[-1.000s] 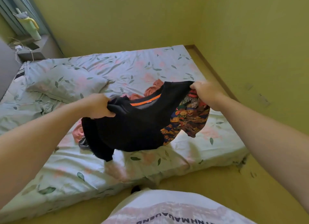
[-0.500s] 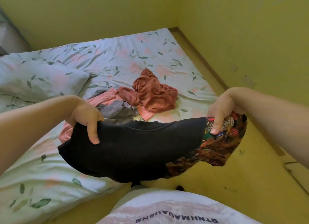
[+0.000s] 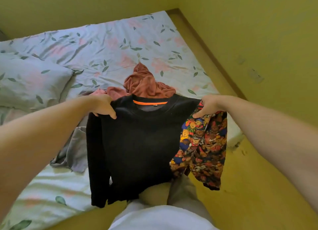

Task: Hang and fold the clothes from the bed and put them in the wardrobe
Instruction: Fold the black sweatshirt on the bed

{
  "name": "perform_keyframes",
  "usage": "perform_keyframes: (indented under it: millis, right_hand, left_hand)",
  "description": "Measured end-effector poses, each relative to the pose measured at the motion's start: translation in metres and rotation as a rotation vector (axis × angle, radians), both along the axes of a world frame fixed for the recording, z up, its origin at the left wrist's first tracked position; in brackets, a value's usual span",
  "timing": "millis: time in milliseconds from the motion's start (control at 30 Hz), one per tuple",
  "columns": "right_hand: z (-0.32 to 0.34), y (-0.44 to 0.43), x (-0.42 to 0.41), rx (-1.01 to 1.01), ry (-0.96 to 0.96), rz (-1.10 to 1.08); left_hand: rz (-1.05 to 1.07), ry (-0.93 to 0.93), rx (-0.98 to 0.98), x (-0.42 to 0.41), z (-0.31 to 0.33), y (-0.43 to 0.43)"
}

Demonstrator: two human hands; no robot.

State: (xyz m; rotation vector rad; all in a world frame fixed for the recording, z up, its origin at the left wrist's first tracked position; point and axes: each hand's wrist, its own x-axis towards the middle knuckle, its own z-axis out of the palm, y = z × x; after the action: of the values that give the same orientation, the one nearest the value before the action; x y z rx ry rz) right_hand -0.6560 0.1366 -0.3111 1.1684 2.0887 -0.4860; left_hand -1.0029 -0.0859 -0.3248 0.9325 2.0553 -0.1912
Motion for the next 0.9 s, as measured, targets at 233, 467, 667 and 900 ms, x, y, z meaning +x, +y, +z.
perform_keyframes:
  millis: [233, 467, 667, 900]
  right_hand:
    - [-0.070, 0.117, -0.050, 0.120, 0.157, 0.034]
    - [-0.166, 0.185, -0.106, 0.268, 0.266, -0.077]
    - [-0.240, 0.218, -0.155, 0.415, 0.297, -0.109]
    - [-0.356, 0.142, -0.136, 0.490, 0.227, 0.242]
  left_hand:
    - [0.132, 0.237, 0.174, -0.027, -0.079, 0.099]
    - [0.238, 0.422, 0.244, -0.051, -0.163, 0.176]
    - [0.193, 0.621, 0.342, -0.090, -0.214, 0.203]
    - [-0.279, 0.717, 0.251, -0.032, -0.319, 0.167]
